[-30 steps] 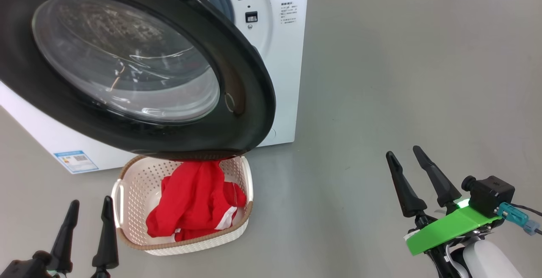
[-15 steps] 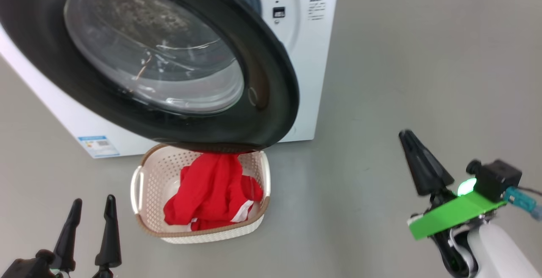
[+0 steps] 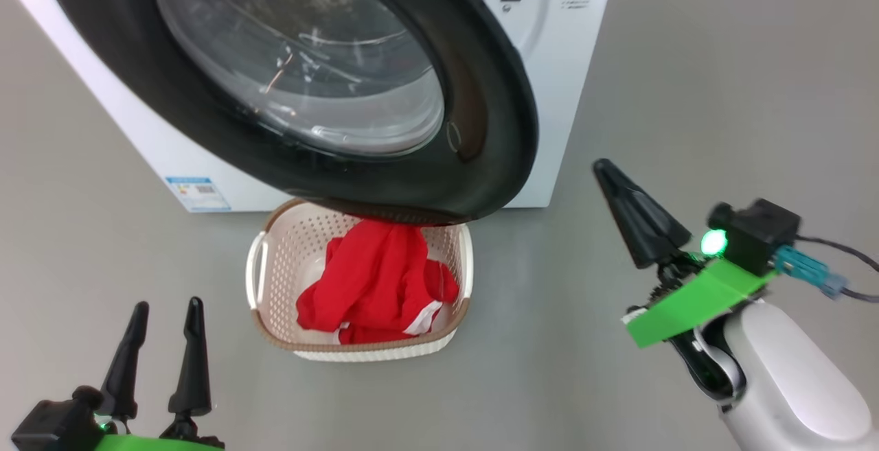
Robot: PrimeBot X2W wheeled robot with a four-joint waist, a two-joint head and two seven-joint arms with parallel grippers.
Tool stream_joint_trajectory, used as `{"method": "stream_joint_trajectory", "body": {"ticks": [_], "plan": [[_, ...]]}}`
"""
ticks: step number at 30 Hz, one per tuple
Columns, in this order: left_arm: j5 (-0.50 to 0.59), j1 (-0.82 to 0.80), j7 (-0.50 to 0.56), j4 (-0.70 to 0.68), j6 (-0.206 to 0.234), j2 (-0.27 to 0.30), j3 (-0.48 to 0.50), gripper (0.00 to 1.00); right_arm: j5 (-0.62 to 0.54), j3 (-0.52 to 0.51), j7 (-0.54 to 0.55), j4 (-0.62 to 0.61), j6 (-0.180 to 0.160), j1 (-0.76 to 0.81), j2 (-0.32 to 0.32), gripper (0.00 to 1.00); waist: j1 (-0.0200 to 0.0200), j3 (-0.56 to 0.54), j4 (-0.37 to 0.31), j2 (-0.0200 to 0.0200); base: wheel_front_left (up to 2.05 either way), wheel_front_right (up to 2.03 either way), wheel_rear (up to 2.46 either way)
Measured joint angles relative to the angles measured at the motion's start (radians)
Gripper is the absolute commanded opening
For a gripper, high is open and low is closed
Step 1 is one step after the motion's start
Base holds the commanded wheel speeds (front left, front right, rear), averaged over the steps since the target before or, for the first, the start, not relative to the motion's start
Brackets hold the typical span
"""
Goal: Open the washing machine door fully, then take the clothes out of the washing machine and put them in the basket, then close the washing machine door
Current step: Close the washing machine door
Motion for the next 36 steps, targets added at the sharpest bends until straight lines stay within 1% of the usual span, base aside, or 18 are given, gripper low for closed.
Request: {"method": "stream_joint_trajectory", "body": {"ticks": [11, 16, 27, 36], "plan": [[-0.001, -0.037, -0.003, -0.004, 0.0, 0.001, -0.028, 1.0, 0.031, 0.216, 0.0, 0.114, 0.0, -0.186, -0.049, 0.0, 0.0, 0.055, 0.042, 0.0, 0.0, 0.0, 0.0], [-0.002, -0.043, -0.004, -0.004, 0.0, 0.002, -0.034, 1.0, 0.05, 0.273, 0.0, 0.168, 0.0, -0.248, -0.064, 0.0, 0.0, 0.071, 0.062, 0.0, 0.0, 0.0, 0.0], [-0.011, -0.067, -0.004, -0.004, 0.0, 0.009, -0.04, 1.0, 0.082, 0.284, 0.0, 0.246, 0.0, -0.341, -0.103, 0.0, 0.0, 0.112, 0.094, 0.0, 0.0, 0.0, 0.0], [-0.011, -0.098, -0.004, -0.013, 0.0, 0.01, -0.044, 1.0, 0.096, 0.275, 0.0, 0.287, 0.0, -0.415, -0.117, 0.0, 0.0, 0.163, 0.109, 0.0, 0.0, 0.0, 0.0]]}}
